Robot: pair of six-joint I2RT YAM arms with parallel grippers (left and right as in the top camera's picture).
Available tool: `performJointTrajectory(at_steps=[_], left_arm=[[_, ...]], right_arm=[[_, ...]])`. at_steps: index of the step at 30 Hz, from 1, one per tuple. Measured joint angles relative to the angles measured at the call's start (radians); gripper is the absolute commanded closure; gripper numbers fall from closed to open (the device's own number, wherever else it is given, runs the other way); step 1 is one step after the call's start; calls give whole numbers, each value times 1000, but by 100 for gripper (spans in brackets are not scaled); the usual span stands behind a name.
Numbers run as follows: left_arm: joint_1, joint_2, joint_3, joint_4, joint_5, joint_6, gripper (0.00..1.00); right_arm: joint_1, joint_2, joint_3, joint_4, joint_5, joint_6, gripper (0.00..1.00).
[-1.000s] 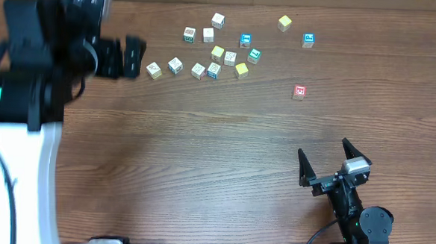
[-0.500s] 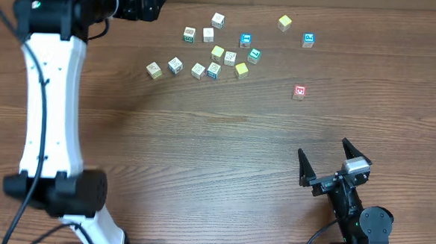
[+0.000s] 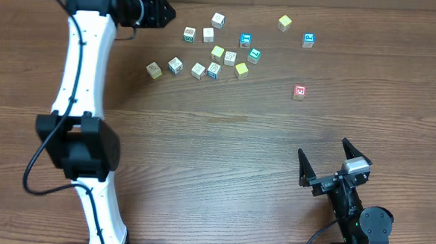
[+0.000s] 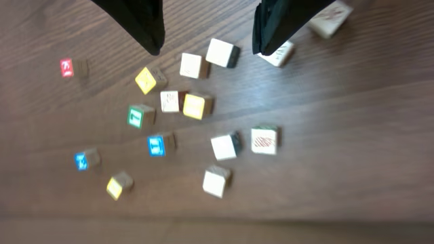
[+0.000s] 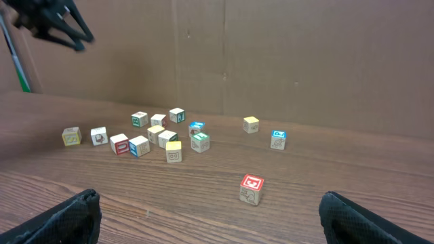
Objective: Form a circle
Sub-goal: 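Reach the left gripper forward over the block cluster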
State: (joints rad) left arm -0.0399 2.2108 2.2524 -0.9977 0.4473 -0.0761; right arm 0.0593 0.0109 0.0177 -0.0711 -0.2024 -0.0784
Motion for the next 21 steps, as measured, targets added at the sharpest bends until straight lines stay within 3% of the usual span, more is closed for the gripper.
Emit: performJointTrajectory(at_steps=[2, 5, 8, 10, 21], left_arm=[[-28, 31, 0, 3, -5, 0, 57], [-96, 85, 0, 30, -65, 2, 38], [-158, 121, 0, 56, -148, -3, 34], [-198, 142, 0, 80, -212, -1, 26], [-286, 219, 0, 169, -402, -3, 24]], right_arm=[[0, 0, 0, 0, 0, 0, 0], [0, 0, 0, 0, 0, 0, 0], [0, 0, 0, 0, 0, 0, 0], [0, 0, 0, 0, 0, 0, 0], [0, 0, 0, 0, 0, 0, 0]])
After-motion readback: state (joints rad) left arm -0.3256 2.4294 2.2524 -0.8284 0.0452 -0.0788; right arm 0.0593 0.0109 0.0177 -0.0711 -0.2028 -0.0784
